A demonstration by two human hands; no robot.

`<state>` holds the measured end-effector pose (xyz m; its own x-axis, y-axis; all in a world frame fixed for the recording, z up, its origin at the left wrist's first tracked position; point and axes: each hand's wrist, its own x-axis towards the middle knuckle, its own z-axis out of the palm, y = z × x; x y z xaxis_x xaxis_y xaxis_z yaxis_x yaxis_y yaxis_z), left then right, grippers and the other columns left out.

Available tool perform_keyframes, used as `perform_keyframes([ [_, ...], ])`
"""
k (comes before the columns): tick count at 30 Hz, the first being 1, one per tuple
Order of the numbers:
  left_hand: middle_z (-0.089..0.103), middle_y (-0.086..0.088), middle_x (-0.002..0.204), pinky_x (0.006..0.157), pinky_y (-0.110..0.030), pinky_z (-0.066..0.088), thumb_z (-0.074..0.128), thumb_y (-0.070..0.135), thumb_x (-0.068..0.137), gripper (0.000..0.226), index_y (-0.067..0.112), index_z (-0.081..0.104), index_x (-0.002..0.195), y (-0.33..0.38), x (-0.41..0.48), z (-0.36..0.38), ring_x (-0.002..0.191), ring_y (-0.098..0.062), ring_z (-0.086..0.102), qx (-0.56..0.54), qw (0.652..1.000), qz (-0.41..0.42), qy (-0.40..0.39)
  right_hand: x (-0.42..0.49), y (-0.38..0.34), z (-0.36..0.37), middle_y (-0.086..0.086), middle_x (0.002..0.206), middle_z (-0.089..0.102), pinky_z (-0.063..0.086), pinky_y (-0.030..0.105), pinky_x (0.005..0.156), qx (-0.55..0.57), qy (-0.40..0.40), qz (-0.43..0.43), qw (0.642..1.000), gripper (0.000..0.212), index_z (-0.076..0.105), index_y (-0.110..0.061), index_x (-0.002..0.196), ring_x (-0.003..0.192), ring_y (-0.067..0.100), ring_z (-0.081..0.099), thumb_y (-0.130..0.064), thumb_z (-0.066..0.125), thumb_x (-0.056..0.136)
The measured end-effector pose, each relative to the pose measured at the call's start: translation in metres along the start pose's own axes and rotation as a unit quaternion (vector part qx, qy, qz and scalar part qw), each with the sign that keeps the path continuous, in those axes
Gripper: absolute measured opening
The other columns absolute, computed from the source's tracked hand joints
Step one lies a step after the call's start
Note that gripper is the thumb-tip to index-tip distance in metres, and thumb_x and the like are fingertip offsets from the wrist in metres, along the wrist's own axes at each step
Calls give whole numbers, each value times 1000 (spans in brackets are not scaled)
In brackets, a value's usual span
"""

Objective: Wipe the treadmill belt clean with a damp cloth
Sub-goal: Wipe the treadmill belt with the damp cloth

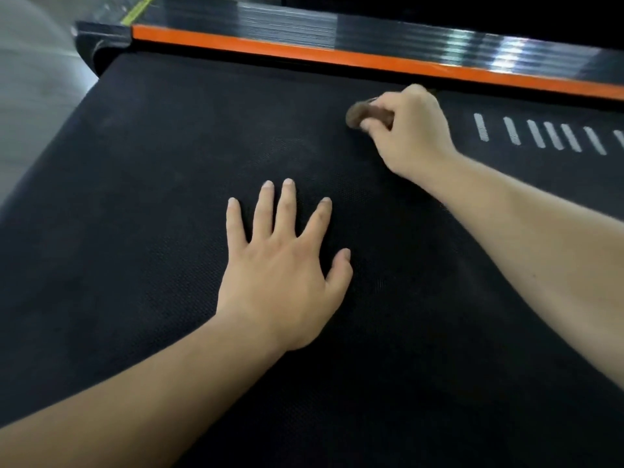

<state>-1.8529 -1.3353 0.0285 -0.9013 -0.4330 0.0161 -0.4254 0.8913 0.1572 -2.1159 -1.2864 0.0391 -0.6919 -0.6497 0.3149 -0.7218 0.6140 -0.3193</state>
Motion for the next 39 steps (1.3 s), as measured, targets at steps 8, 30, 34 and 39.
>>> perform_keyframes([
  [8,4,-11,169,122,-60,-4,11,67,95,72,35,12,160,0,0,2,156,-30,-9,-5,1000,1,3,38,36,-15,13,116,62,51,45,90,-51,54,157,985,28,67,-22,107,107,34,59,-45,60,92],
  [30,0,-7,170,123,-57,-6,8,70,93,73,39,9,159,0,0,0,155,-26,-11,-9,1000,-9,-7,-38,73,-63,7,104,64,49,40,83,-37,40,156,986,23,69,-23,100,102,32,60,-44,61,92],
  [34,3,-8,169,123,-57,-5,9,69,93,73,39,11,159,1,0,0,156,-27,-8,-2,1000,-10,-7,-84,37,-51,11,102,53,45,38,85,-11,12,78,997,25,69,-21,101,98,30,54,-43,64,91],
  [39,4,-8,169,123,-57,-4,10,69,93,73,39,12,159,0,-1,2,156,-26,-7,-1,1000,-13,-10,-117,44,-71,3,88,52,46,39,72,-38,-51,-58,996,31,66,-21,90,85,23,53,-51,57,89],
])
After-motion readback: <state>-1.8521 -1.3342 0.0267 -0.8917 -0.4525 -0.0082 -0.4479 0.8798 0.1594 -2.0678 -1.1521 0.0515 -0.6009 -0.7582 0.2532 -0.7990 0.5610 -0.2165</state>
